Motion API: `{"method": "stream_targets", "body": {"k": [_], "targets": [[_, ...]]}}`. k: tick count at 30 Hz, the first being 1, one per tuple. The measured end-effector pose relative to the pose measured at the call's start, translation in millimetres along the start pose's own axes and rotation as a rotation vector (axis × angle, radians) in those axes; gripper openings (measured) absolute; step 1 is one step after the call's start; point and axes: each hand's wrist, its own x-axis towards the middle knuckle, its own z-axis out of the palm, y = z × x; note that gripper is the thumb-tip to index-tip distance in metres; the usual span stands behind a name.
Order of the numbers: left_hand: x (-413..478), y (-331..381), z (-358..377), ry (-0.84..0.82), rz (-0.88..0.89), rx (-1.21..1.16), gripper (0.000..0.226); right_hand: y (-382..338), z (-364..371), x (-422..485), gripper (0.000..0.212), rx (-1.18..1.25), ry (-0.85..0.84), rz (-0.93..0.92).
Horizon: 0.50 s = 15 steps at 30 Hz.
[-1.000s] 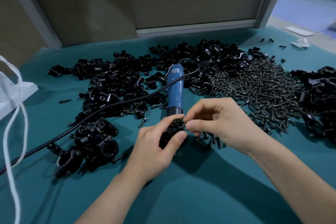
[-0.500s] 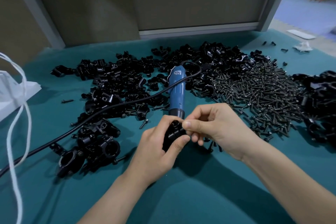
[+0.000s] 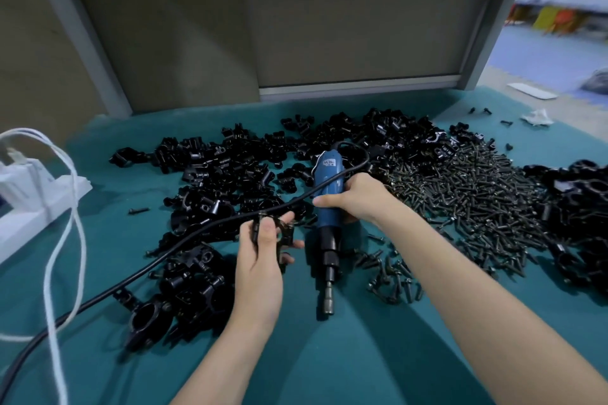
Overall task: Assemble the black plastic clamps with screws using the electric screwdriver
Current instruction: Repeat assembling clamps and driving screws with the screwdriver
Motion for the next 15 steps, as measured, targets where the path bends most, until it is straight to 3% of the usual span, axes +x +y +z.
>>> {"method": "stream_targets", "body": {"k": [5,8,11,15], "targets": [[8.3,9.2,-4.3,0.035,-0.251,-0.334,0.027,-4.9,9.1,4.7,0.027,0.195,-0.009,0.086],[11.0,24.4,-5.8,0.004,-0.326,-0.525,0.038,-7.4,8.3,-7.6,0.031,0.380,0.011,0.020],[10.6,50.0,-13.0,0.010,-0.328,-0.712,0.043,-16.9,-4.9,-26.3,0.036,0.568,0.038,-0.110],[6.3,86.3,-29.0,0.011,-0.242,-0.878,0.044,-34.3,-32.2,-47.6,0.033,0.563,0.153,-0.263]]}}
